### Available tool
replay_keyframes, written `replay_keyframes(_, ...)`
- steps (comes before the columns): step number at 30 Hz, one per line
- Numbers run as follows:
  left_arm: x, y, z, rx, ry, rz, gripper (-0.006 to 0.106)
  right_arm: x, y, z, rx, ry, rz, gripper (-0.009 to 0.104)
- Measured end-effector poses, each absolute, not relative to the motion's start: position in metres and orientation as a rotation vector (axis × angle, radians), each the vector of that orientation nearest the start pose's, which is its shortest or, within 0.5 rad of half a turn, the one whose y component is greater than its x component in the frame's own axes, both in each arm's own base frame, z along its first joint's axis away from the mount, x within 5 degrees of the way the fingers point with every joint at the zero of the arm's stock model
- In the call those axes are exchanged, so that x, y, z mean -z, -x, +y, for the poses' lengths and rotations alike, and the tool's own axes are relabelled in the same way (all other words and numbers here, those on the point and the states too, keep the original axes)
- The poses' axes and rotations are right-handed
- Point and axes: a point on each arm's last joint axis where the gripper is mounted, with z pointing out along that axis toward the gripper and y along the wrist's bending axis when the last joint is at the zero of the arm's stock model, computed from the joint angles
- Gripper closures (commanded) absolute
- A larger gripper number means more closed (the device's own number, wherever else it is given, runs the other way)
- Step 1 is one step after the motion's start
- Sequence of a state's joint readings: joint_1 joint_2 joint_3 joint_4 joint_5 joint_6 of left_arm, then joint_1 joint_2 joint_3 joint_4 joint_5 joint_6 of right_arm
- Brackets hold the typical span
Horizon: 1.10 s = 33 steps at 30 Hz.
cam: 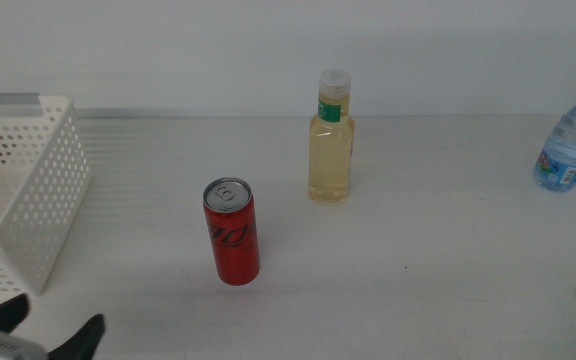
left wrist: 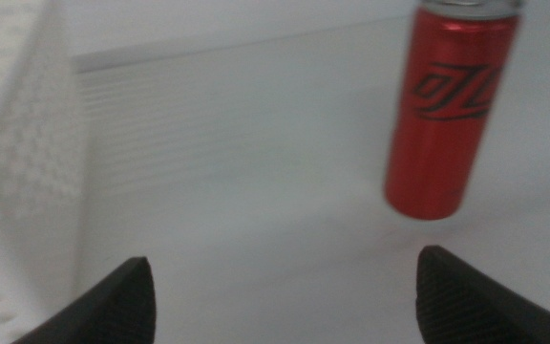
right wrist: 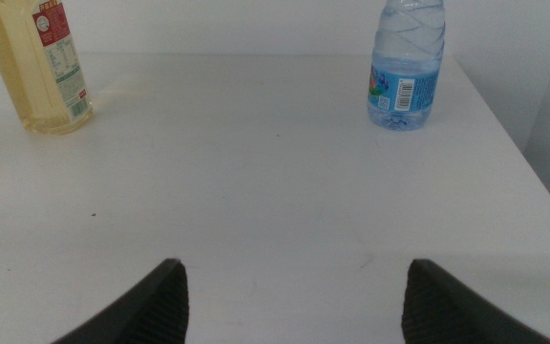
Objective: Use arms to grab the bottles and put them into the dustbin to the left of the table.
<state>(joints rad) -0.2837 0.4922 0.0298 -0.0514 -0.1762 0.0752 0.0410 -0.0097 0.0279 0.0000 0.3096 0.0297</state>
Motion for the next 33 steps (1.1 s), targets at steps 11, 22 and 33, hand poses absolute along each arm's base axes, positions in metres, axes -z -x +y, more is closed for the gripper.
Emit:
replay_keyframes(11, -0.169, -0.122, -0.047, 0.26, -0.286, 1.822, 0.012, -0.176, -0.054, 0.002, -0.05, 0.01, 1.812, 0.036)
replay_keyframes(22, -0.171, -0.141, -0.053, 0.266, -0.238, 1.677, 0.012, -0.176, -0.054, 0.002, -0.05, 0.01, 1.812, 0.036)
replay_keyframes(33, -0.173, -0.137, -0.063, 0.354, -0.341, 1.642, 0.012, -0.176, -0.054, 0.002, -0.05, 0.01, 1.812, 0.036)
